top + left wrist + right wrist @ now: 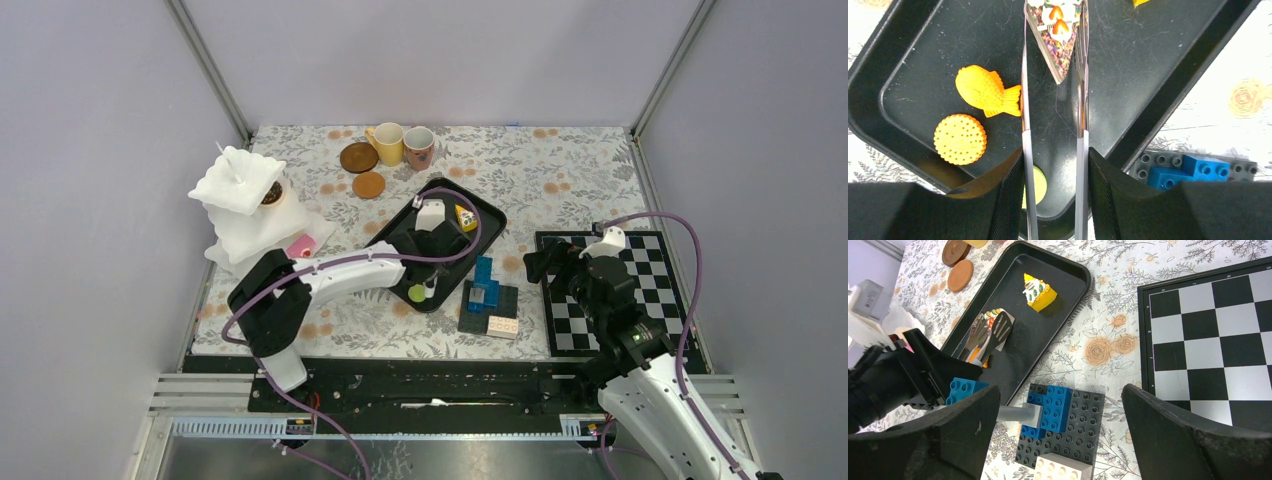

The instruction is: Serve the afternoon tea

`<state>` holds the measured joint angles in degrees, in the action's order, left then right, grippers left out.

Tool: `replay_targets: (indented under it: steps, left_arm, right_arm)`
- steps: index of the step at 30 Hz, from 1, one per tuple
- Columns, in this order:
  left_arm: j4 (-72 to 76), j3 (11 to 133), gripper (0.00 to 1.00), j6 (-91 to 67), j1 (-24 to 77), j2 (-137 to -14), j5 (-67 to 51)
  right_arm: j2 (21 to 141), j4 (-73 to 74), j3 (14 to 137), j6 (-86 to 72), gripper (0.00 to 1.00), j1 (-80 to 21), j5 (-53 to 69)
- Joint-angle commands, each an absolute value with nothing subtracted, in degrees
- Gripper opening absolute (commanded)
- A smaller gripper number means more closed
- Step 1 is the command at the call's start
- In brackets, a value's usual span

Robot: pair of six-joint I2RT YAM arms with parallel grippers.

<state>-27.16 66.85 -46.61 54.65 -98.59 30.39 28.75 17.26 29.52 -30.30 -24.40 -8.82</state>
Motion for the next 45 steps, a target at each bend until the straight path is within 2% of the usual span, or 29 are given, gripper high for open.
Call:
replay_targets:
  steps: [1,10,27,36,45]
  left_arm:
    - [-29.0,71.31,0.08,-45.84,54.88,-93.23,32.94]
    - [-33.94,72.39,0.0,-45.07,53.4,-87.42,32.09]
    - [-57.72,72.86,0.0,-46.64,41.36,-67.63,37.0]
    - [-65.06,74.01,0.0,-48.63,31.31,-64.23,39.55]
    - [-65.75,73.12,0.0,-52.5,29.98,-63.05,44.55]
  right_arm:
    - [28.24,15.36,29.58,-30.14,0.98,-24.79,-8.34]
    - [28.31,15.36,29.71,-30.12,0.98,-24.79,-8.24]
    - [28.83,14.74,29.4,-30.48,0.98,-24.79,-8.11]
    - [28.93,14.46,29.56,-30.59,0.98,-24.79,-7.5]
    - [29.17,14.41,29.39,-30.58,0.98,-24.79,-7.71]
